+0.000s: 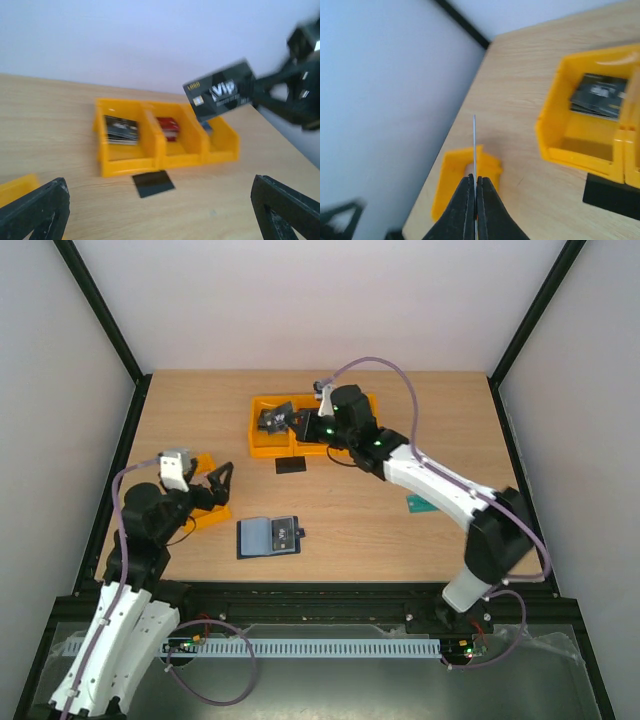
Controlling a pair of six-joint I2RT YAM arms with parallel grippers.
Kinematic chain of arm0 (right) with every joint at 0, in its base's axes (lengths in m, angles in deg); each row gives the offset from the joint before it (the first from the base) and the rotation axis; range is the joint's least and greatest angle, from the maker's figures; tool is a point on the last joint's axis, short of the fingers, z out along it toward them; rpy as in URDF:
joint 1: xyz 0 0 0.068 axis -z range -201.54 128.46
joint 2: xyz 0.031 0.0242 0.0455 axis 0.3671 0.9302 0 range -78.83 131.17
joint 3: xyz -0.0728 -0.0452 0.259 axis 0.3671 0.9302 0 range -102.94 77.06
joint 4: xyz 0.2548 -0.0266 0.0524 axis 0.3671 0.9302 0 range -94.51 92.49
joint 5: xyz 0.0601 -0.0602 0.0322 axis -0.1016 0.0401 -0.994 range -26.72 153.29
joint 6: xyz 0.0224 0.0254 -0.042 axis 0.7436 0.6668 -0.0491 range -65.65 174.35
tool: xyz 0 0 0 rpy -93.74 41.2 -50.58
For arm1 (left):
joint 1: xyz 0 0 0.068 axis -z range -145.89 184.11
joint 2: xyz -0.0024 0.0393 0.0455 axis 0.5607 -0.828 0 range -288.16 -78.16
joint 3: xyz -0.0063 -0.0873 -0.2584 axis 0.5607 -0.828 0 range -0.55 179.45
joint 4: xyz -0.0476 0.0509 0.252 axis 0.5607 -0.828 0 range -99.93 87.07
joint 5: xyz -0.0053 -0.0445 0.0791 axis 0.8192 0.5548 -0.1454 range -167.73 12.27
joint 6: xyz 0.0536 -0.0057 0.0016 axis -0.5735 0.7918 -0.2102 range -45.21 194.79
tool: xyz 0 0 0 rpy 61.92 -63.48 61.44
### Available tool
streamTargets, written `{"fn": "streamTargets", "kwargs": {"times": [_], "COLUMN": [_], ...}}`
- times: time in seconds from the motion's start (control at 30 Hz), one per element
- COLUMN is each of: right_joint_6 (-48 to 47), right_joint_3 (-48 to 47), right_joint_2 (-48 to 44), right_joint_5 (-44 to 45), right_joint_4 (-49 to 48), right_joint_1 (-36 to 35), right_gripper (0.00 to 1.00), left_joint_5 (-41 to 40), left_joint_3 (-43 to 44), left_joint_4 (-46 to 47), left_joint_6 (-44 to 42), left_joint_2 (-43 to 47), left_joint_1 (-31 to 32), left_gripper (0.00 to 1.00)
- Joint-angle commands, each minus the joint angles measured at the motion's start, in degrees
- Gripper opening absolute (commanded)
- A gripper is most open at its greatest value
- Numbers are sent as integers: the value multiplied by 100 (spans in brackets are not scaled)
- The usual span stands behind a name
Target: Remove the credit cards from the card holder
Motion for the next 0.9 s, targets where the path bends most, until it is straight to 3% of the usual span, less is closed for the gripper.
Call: {"fn": "streamTargets", "kwargs": {"times": [0.0,0.27,0.57,0.87], "right_joint_6": [2406,3215,3578,3741], "right_joint_3": [-258,-1535,-3847,-3903], "right_joint_2": [1067,2865,4791,4850], "right_joint_5": [1312,2753,2988,3266], "right_joint_4": [-1181,-1165,7,71], "right_joint_1": [37,47,65,64], "right_gripper": [2,2,2,2], "left_joint_5": [-1382,-1432,-1565,-1523], "left_joint_3": [-184,-817,-1272,-1452], "left_joint_4": [-137,-506,-442,-269], "left_joint_6": [1396,2801,2718,2699], "left_joint_2": [575,1385,1921,2008], "left_joint_1": [-320,-961,-1058,-1058], "left_gripper": [99,99,100,99]}}
